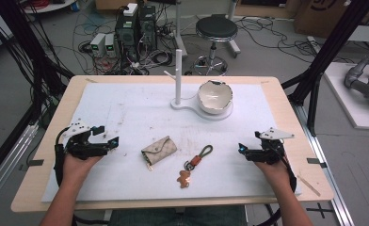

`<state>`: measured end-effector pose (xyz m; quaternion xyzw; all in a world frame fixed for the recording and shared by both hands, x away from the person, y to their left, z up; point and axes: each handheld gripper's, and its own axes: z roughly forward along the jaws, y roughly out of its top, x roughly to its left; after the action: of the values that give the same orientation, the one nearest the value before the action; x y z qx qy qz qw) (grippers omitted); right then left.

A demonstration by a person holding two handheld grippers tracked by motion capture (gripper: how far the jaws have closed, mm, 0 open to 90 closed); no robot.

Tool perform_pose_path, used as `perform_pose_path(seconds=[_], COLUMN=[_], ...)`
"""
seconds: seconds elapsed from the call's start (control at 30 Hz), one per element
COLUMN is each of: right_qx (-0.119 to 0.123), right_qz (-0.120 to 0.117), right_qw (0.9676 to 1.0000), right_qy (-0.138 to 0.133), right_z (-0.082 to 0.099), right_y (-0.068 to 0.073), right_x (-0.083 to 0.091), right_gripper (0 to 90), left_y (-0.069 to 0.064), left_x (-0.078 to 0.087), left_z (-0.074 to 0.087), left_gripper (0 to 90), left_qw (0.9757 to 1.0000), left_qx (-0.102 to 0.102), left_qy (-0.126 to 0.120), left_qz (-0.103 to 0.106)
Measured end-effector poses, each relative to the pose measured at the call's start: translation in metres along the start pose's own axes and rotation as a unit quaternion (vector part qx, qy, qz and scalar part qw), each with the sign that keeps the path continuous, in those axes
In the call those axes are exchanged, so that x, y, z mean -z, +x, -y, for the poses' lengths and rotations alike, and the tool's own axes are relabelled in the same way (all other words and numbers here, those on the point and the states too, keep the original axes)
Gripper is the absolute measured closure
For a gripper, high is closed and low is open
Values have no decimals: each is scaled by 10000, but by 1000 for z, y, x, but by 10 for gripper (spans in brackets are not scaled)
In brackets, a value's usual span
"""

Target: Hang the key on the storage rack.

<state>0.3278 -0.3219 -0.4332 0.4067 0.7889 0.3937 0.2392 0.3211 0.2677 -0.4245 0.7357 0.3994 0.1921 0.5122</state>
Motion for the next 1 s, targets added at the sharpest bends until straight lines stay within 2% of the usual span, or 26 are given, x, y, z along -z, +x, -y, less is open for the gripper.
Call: perform_pose_path(seconds=[0.23, 0.37, 0.7, 0.73, 0.77, 0.8, 0.83, 0.87, 0.97, 1.0], right_qx=[2, 33, 43, 55, 64, 93, 102, 111, 91, 115], right_qz=[-18, 39, 121, 124, 126, 139, 140, 157, 155, 172], right_qw=[10000, 10000, 9999, 9999, 9999, 9998, 9998, 9998, 9998, 9997], right_qy=[48, 20, 19, 20, 46, 52, 75, 83, 130, 141], right_z=[-1, -3, -3, -3, -1, 1, 2, 3, 5, 8], right_y=[-2, -1, -1, -1, -1, -1, -1, -2, -2, -3], right_x=[-5, -3, -2, -1, 0, 1, 2, 2, 3, 5], right_gripper=[155, 155, 155, 155, 155, 156, 155, 155, 155, 155], left_y=[-2, -9, -31, -35, -43, -43, -51, -51, -64, -71], left_x=[-1, 0, -8, -10, -16, -16, -22, -22, -33, -40], left_z=[3, 1, -12, -14, -18, -18, -22, -22, -28, -31], left_gripper=[183, 183, 183, 183, 183, 183, 183, 183, 183, 183], left_qw=[9999, 9998, 9984, 9981, 9971, 9971, 9959, 9959, 9932, 9912], left_qx=[-55, -137, -320, -337, -436, -436, -505, -505, -649, -714], left_qy=[147, 104, -56, -52, -15, -15, 27, 27, 97, 145], left_qz=[-11, 66, 459, 516, 631, 631, 750, 750, 963, 1105])
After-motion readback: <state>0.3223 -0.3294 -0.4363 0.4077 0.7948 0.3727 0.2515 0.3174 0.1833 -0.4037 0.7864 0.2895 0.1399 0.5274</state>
